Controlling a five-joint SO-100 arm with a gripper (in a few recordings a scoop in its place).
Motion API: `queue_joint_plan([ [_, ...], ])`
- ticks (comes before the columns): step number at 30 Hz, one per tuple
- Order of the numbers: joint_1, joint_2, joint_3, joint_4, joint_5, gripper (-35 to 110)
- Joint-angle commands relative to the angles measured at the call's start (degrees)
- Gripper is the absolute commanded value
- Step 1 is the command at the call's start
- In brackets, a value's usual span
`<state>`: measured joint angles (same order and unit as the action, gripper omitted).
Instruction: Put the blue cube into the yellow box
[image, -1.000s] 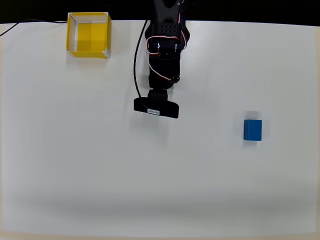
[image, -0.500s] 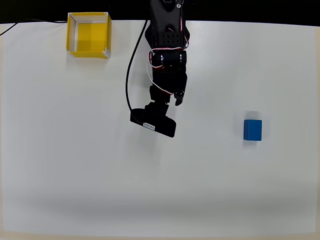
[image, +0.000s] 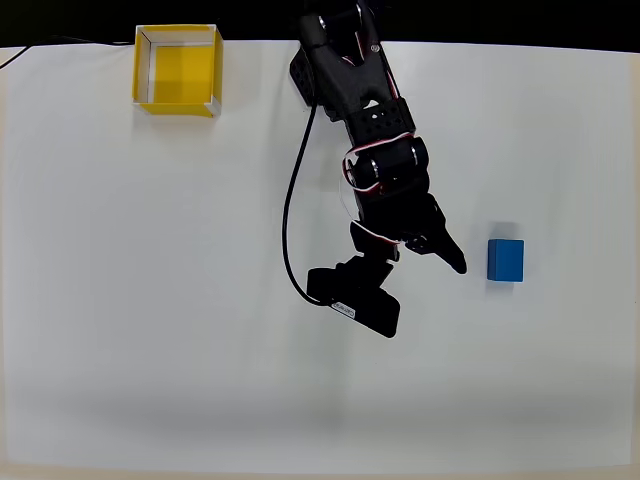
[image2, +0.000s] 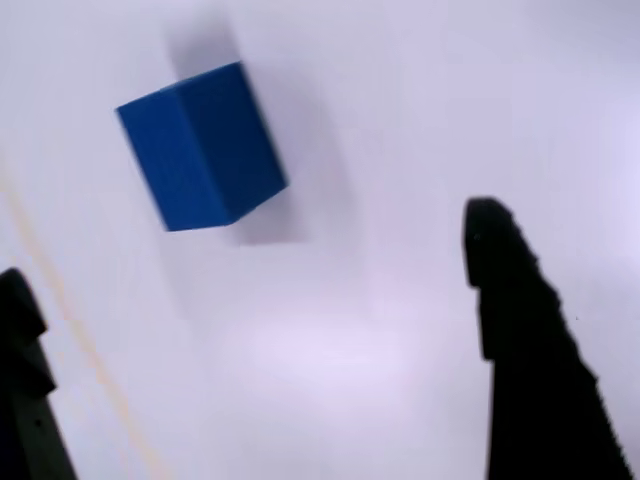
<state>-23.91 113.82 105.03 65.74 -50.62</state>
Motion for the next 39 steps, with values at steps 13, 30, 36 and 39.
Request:
queue_joint_plan([
  [13,-12.22,-29.09,-39.73,11.87,7.82,54],
  [30,-21.27,-52.21,-58.89,16.44,11.16,53],
  [36,-23.55,-57.3,-62.75,16.7,11.78,52],
  [39,-23.99,-58.89,-63.72,17.23,11.69,51],
])
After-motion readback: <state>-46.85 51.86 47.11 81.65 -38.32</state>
